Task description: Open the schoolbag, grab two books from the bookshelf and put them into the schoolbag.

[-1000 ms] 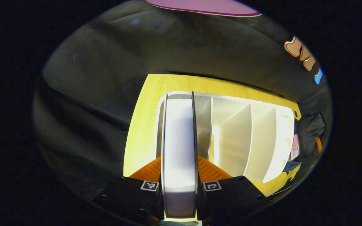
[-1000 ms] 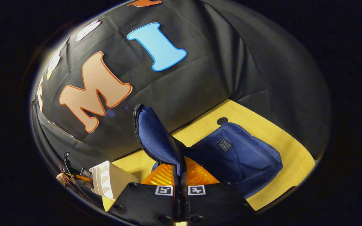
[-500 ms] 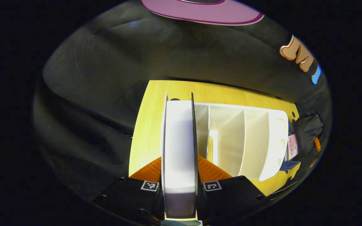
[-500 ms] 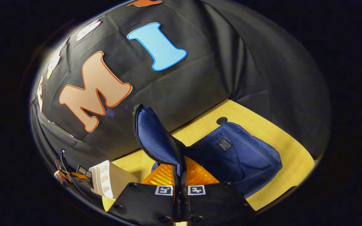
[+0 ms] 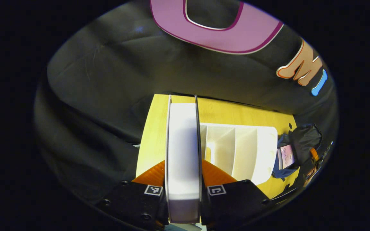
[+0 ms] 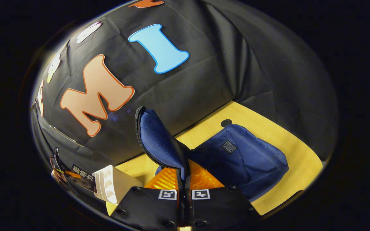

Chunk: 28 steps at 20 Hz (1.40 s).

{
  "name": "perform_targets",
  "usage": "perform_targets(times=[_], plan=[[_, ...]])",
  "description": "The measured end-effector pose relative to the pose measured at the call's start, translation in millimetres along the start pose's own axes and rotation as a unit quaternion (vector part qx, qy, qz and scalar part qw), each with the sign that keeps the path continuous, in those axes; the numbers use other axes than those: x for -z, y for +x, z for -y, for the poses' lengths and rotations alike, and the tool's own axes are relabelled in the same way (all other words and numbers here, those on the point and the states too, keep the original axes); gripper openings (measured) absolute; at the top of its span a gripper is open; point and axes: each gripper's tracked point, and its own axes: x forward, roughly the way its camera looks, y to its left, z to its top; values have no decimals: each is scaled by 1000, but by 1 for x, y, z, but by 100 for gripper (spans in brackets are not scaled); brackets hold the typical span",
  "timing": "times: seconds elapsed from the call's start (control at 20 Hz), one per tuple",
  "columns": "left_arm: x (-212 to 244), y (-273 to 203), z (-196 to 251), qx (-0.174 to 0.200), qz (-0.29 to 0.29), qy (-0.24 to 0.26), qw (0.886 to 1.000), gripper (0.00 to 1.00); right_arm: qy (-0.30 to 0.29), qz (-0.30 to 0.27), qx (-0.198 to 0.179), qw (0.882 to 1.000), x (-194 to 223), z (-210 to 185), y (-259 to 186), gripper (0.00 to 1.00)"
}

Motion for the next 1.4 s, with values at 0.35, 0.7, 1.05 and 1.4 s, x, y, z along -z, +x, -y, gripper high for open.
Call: perform_targets(times=[0.35, 0.7, 1.05, 1.4], plan=[[-31, -48, 4, 49, 35, -57, 997, 35, 4, -1, 0, 1000, 1, 0, -1, 3], [-50, -76, 15, 136, 83, -134, 978, 36, 9, -2, 2, 1000, 1, 1, -1, 5], [-48, -87, 49, 233, 116, -225, 939, 35, 12, 0, 4, 1000, 0, 4, -1, 3], [-28, -82, 112, 319, 117, -265, 902, 36, 6, -6, 6, 1000, 4, 0, 0, 3]])
